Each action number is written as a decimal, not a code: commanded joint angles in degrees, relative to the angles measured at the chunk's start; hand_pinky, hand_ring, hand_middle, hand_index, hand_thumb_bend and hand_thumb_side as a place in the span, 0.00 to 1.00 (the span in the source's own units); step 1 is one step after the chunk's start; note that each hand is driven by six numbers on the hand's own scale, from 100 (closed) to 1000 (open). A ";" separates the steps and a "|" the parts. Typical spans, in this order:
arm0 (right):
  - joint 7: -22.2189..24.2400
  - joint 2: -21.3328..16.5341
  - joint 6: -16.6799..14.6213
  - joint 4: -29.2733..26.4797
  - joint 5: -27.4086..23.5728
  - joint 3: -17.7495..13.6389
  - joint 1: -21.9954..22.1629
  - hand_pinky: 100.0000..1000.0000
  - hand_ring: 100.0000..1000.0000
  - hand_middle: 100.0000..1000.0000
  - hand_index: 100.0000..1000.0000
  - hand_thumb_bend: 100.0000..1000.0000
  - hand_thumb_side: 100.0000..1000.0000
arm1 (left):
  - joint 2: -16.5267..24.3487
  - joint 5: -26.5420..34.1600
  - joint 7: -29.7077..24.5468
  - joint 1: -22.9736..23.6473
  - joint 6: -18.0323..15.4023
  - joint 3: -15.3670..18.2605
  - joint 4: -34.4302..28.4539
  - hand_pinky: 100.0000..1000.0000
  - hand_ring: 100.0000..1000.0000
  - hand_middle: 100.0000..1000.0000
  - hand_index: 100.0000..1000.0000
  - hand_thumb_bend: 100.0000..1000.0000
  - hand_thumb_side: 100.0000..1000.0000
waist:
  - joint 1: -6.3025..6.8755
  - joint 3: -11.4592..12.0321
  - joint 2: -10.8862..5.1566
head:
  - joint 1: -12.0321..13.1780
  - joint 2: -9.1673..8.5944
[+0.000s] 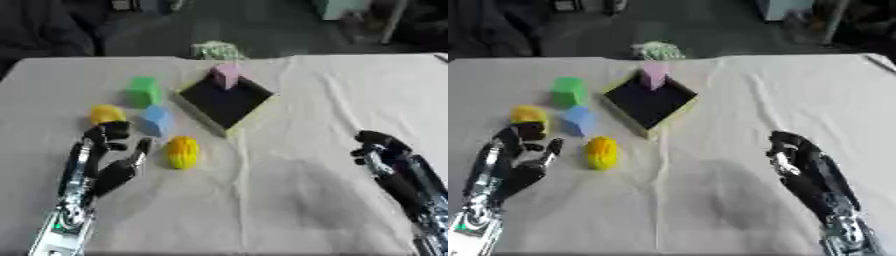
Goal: Pick up objects on the table and place them in the box.
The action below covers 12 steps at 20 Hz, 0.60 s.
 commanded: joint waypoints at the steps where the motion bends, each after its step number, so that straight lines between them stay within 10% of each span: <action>1: 0.02 -0.33 0.08 -1.27 0.23 0.03 -0.29 0.65 0.66 0.73 0.79 0.00 0.47 | 0.29 -0.04 -0.20 -0.28 -0.06 -0.07 -0.56 0.60 0.67 0.61 0.69 0.37 0.16 | -0.03 0.05 -0.54 | 0.02 0.26; 12: 0.06 -0.41 0.11 -1.10 0.42 0.08 -0.21 0.65 0.66 0.73 0.79 0.00 0.48 | 2.84 -0.95 -0.28 -0.77 0.57 0.46 -1.39 0.60 0.67 0.61 0.70 0.40 0.19 | 0.15 0.00 -0.66 | -0.10 0.26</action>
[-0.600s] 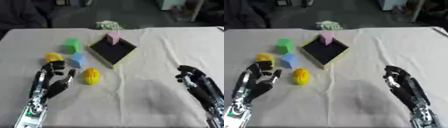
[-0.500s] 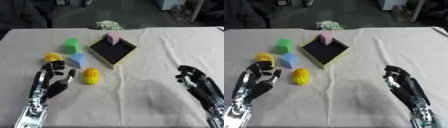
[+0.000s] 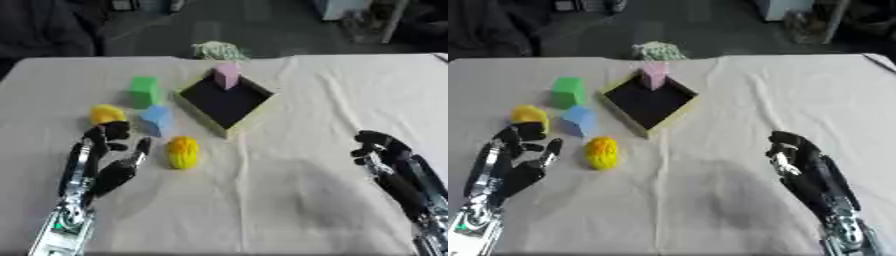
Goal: Pick up objects on the table and place them in the box.
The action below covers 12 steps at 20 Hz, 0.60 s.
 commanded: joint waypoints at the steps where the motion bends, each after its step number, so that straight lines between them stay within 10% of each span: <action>1: 0.03 -0.44 0.06 -1.09 0.26 0.10 -0.23 0.65 0.66 0.73 0.79 0.00 0.48 | 3.60 -1.23 -0.30 -0.92 0.49 0.62 -1.68 0.60 0.67 0.62 0.70 0.41 0.20 | 0.08 -0.05 -0.62 | -0.14 0.26; 12: 0.18 -1.09 0.02 -1.01 0.48 0.17 0.04 0.65 0.66 0.73 0.79 0.00 0.47 | 26.62 -7.36 -10.38 -6.40 4.60 0.48 -3.04 0.67 0.71 0.71 0.81 0.50 0.34 | 0.71 -0.30 -0.98 | -0.57 0.26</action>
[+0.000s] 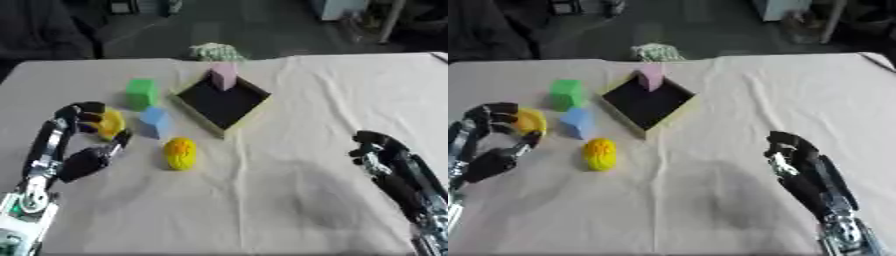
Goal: Pick up objects on the table and place them in the box.
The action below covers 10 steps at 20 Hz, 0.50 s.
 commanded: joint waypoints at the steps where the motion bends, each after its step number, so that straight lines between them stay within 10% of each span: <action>1: 0.20 -1.10 -0.03 -1.00 0.24 0.03 -0.42 0.65 0.66 0.73 0.79 0.00 0.47 | 7.67 -1.64 -4.67 -2.76 0.88 -0.54 0.58 0.68 0.72 0.71 0.81 0.51 0.34 | 0.13 -0.08 -0.58 | -0.05 0.26; 10: 0.53 -1.40 -0.05 -0.93 0.19 0.32 -0.19 0.65 0.66 0.73 0.79 0.00 0.47 | 17.28 -9.50 -25.03 -15.12 -0.78 -6.91 15.11 0.76 0.74 0.77 0.88 0.46 0.31 | 0.36 -1.16 -0.93 | 0.31 0.26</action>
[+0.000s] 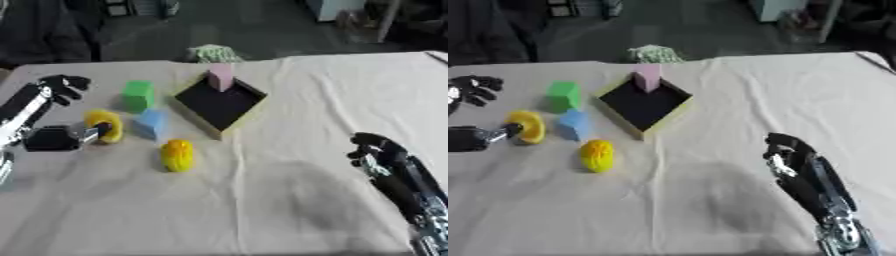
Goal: Pick up objects on the table and place them in the box.
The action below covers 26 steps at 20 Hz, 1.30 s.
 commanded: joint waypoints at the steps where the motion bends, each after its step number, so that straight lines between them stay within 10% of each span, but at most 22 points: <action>1: 0.28 -1.21 -0.10 -0.94 0.13 0.12 -0.23 0.65 0.66 0.73 0.79 0.00 0.47 | 3.26 -3.38 -6.50 -3.94 -1.41 -1.75 5.42 0.77 0.75 0.78 0.89 0.46 0.31 | 0.12 -0.26 -0.61 | 0.16 0.26; 16: 0.39 -1.06 -0.03 -0.75 -0.20 0.21 0.21 0.65 0.66 0.73 0.79 0.00 0.48 | -4.76 -20.82 -9.46 -15.54 -7.47 -3.16 27.44 0.79 0.75 0.79 0.89 0.39 0.25 | -0.49 -0.56 -1.05 | -0.03 0.26; 26: 0.44 -0.79 0.05 -0.70 -0.51 0.29 0.19 0.65 0.66 0.73 0.79 0.00 0.49 | -8.84 -26.21 5.05 -17.10 -7.35 -2.40 33.74 0.78 0.74 0.78 0.89 0.42 0.25 | -1.24 -0.92 -0.81 | 0.21 0.26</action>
